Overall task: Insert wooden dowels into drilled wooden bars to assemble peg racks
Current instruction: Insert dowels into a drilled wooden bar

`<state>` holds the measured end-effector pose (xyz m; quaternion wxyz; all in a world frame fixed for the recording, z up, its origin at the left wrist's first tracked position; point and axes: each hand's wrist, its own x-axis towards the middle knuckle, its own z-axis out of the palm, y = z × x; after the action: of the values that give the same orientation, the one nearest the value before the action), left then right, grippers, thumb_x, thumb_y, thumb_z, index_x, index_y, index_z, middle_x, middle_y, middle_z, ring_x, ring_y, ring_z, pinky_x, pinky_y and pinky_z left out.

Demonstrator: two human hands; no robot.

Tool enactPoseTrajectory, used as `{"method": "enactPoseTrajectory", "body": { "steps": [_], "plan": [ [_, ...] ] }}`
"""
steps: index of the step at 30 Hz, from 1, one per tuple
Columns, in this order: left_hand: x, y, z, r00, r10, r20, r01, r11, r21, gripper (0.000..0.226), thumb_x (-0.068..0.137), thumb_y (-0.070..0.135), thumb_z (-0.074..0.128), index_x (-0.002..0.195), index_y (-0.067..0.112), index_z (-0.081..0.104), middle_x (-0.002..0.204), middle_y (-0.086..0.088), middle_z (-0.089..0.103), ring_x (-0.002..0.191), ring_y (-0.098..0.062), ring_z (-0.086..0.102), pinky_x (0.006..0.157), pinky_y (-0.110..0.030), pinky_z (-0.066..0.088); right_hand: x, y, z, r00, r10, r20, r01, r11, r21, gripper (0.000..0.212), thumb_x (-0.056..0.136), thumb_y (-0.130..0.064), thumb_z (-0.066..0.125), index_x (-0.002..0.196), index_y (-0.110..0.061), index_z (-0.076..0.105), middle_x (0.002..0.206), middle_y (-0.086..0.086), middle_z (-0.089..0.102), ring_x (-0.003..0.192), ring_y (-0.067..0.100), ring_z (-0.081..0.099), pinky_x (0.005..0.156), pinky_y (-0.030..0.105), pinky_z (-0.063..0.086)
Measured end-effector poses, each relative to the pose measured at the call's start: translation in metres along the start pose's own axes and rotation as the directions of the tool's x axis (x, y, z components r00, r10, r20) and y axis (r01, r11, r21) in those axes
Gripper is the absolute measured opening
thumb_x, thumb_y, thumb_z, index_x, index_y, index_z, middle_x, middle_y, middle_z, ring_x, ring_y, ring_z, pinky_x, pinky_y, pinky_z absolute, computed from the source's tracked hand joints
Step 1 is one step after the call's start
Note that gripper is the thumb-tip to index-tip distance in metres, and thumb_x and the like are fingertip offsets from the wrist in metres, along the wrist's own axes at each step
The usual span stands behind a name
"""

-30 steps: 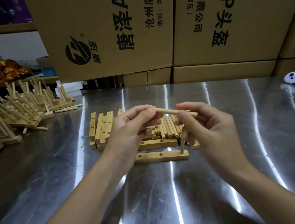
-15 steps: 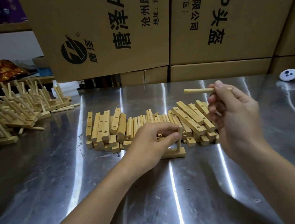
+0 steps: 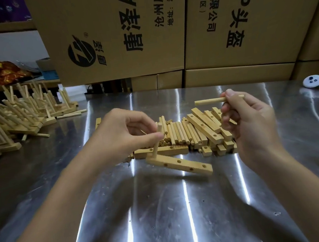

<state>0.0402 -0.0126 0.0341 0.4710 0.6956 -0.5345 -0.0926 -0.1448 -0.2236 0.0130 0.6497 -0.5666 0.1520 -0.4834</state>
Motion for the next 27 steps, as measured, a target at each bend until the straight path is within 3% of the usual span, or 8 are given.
{"method": "enactPoseTrajectory", "body": {
  "steps": [3, 8, 15, 17, 20, 22, 25, 27],
  "plan": [
    [0.001, -0.007, 0.001, 0.995, -0.071, 0.067, 0.066, 0.996, 0.064, 0.017, 0.075, 0.032, 0.095, 0.08, 0.023, 0.082, 0.082, 0.002, 0.081, 0.078, -0.017, 0.079, 0.078, -0.038, 0.066, 0.0, 0.004, -0.001, 0.998, 0.001, 0.062, 0.001, 0.999, -0.041, 0.013, 0.1, -0.026, 0.073, 0.091, -0.02, 0.081, 0.075, 0.0, 0.064, 0.062, 0.009, 0.054, 0.051, 0.019, 0.043],
    [0.001, -0.013, 0.004, 0.987, -0.116, 0.108, 0.1, 0.984, 0.146, 0.016, 0.077, 0.031, 0.096, 0.078, 0.026, 0.081, 0.079, 0.007, 0.08, 0.076, -0.007, 0.077, 0.073, -0.021, 0.061, -0.001, 0.012, 0.0, 0.984, 0.015, 0.179, 0.01, 0.99, -0.138, 0.011, 0.091, -0.028, 0.081, 0.095, -0.018, 0.082, 0.079, 0.002, 0.071, 0.07, 0.011, 0.063, 0.057, 0.019, 0.049],
    [0.002, -0.014, 0.008, 0.987, -0.135, 0.088, 0.118, 0.978, 0.172, 0.017, 0.08, 0.032, 0.093, 0.083, 0.025, 0.078, 0.082, 0.007, 0.079, 0.08, -0.013, 0.077, 0.081, -0.042, 0.065, -0.009, 0.018, 0.006, 0.948, 0.042, 0.314, 0.013, 0.985, -0.171, 0.013, 0.099, -0.023, 0.075, 0.108, -0.017, 0.082, 0.09, 0.005, 0.075, 0.081, 0.015, 0.071, 0.063, 0.02, 0.053],
    [0.002, -0.016, 0.009, 0.992, -0.113, 0.049, 0.102, 0.977, 0.187, 0.019, 0.08, 0.034, 0.092, 0.086, 0.027, 0.075, 0.085, 0.01, 0.078, 0.083, -0.01, 0.076, 0.079, -0.036, 0.064, -0.011, 0.016, 0.009, 0.94, 0.041, 0.338, 0.01, 0.989, -0.148, 0.015, 0.099, -0.025, 0.073, 0.109, -0.017, 0.083, 0.092, 0.006, 0.075, 0.082, 0.015, 0.071, 0.064, 0.021, 0.054],
    [0.002, -0.012, 0.015, 1.0, -0.019, -0.012, 0.021, 0.982, 0.19, 0.029, 0.077, 0.05, 0.09, 0.099, 0.036, 0.075, 0.095, 0.02, 0.076, 0.096, -0.001, 0.071, 0.074, -0.01, 0.05, -0.016, 0.012, 0.014, 0.925, 0.038, 0.378, 0.007, 0.993, -0.116, 0.02, 0.098, -0.028, 0.071, 0.11, -0.016, 0.082, 0.093, 0.006, 0.074, 0.084, 0.016, 0.07, 0.067, 0.022, 0.054],
    [0.003, -0.007, 0.021, 0.999, 0.031, -0.032, -0.027, 0.992, 0.126, 0.032, 0.078, 0.056, 0.087, 0.104, 0.04, 0.078, 0.097, 0.022, 0.077, 0.1, 0.0, 0.071, 0.072, -0.004, 0.044, -0.019, 0.009, 0.017, 0.912, 0.037, 0.409, -0.006, 0.997, -0.078, 0.021, 0.098, -0.028, 0.07, 0.111, -0.015, 0.082, 0.093, 0.006, 0.074, 0.084, 0.017, 0.069, 0.067, 0.023, 0.053],
    [0.003, -0.001, 0.028, 0.991, 0.083, -0.103, -0.087, 0.995, -0.039, 0.019, 0.084, 0.046, 0.085, 0.101, 0.037, 0.082, 0.093, 0.014, 0.08, 0.092, -0.008, 0.075, 0.071, -0.016, 0.05, -0.021, 0.006, 0.02, 0.903, 0.03, 0.428, -0.028, 1.0, -0.013, 0.024, 0.095, -0.029, 0.072, 0.111, -0.014, 0.082, 0.093, 0.008, 0.074, 0.084, 0.016, 0.069, 0.067, 0.023, 0.054],
    [0.003, 0.001, 0.028, 0.985, 0.082, -0.154, -0.098, 0.99, -0.099, 0.017, 0.085, 0.041, 0.086, 0.101, 0.035, 0.084, 0.091, 0.01, 0.081, 0.089, -0.014, 0.076, 0.07, -0.032, 0.058, -0.022, 0.005, 0.021, 0.908, 0.02, 0.418, -0.025, 1.0, 0.008, 0.023, 0.093, -0.027, 0.074, 0.11, -0.014, 0.082, 0.093, 0.009, 0.074, 0.084, 0.016, 0.07, 0.066, 0.022, 0.054]
  ]
}}
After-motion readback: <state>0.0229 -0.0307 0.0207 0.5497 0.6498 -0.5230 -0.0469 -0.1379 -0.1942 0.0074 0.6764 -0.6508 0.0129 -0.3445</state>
